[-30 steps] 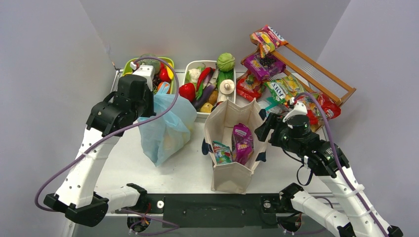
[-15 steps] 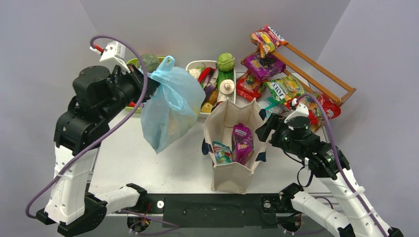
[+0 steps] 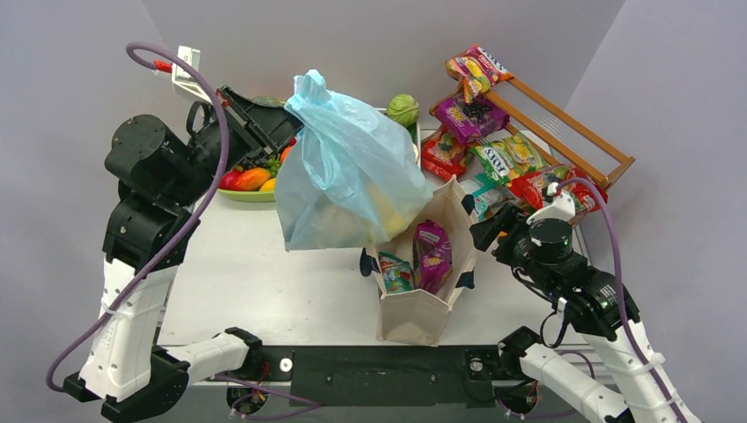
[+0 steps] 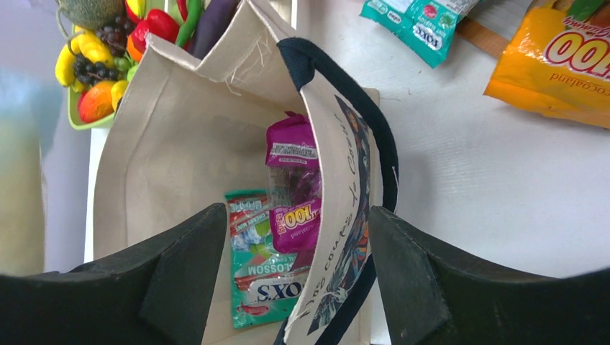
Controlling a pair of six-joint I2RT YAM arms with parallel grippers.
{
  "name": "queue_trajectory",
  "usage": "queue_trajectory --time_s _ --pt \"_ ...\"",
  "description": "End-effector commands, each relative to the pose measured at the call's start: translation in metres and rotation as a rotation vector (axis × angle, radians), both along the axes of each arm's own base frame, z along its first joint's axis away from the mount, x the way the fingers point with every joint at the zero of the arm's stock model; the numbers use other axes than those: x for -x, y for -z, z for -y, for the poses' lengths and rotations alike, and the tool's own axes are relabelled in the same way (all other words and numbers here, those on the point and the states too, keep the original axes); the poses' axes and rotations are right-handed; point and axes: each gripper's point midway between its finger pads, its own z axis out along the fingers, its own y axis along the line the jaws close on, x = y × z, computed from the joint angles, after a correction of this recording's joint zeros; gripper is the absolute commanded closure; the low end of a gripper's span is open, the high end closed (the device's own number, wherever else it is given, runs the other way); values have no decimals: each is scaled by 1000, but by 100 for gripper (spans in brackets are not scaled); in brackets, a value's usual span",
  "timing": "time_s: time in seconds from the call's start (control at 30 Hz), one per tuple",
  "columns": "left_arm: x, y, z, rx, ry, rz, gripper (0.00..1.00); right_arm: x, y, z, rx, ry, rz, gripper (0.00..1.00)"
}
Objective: Place the food into the grocery bag and tie it
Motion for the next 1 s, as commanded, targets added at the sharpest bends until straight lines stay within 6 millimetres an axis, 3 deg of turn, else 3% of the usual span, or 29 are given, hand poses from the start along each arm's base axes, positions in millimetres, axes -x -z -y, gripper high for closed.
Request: queue_trajectory --time_s 0.0,0.1,0.3,0.43,0.73,0.97 --pt "22 -51 10 160 109 123 100 -6 -12 9 -28 76 58 32" --pt "21 -49 23 167 132 119 100 -6 -15 13 -35 97 72 32" --pt "28 -34 78 128 207 104 100 -5 -16 16 -40 114 80 32" --pt "24 -27 103 101 214 103 100 -4 -17 18 -39 119 82 32" --pt "7 -3 139 46 239 90 100 1 -16 25 -24 131 84 32" --pt "11 17 163 38 289 63 100 2 -15 28 -15 139 84 32"
